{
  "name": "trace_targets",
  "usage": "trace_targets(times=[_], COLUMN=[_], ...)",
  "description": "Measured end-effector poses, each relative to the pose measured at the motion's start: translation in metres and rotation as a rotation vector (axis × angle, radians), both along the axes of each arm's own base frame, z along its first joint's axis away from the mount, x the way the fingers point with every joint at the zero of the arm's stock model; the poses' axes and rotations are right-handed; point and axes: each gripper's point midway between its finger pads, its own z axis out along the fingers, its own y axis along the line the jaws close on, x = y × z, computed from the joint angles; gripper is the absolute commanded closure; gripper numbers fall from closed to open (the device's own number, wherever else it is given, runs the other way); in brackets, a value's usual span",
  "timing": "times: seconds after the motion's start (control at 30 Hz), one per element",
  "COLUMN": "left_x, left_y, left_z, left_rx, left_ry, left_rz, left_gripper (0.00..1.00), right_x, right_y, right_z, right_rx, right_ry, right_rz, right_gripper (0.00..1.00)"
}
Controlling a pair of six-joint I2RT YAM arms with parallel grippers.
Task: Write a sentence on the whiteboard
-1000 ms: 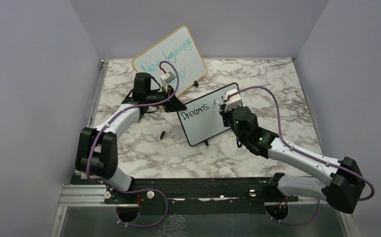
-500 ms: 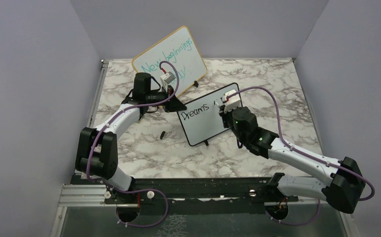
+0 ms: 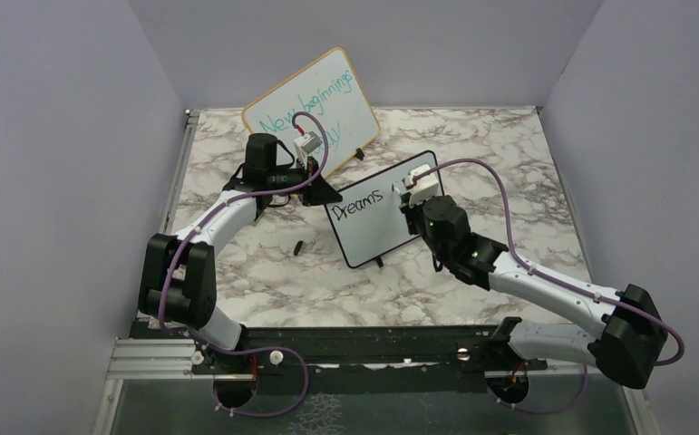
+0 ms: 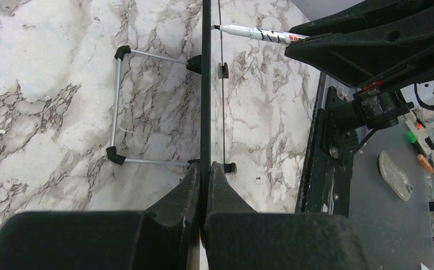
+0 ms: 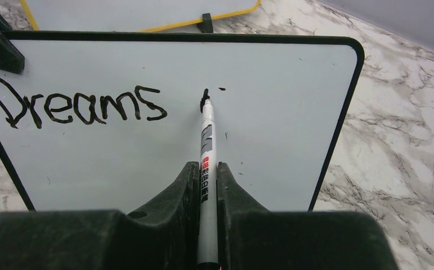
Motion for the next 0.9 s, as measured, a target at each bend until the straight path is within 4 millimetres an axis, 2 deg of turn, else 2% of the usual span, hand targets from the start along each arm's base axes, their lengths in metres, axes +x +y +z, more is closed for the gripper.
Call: trace_targets(times=[0.9], left_x=[0.0007], left_y=[0.0004], left_z=[-0.0007], left_rx=[0.004], left_ry=[0.003], left_rz=[0.006], left_gripper=[1.00], right_x=[0.0095], right_y=[-0.0081], right_z=[0.0041], right_rx=[0.009], right_ry=[-0.021], right_rz=[-0.038], right_gripper=[1.00])
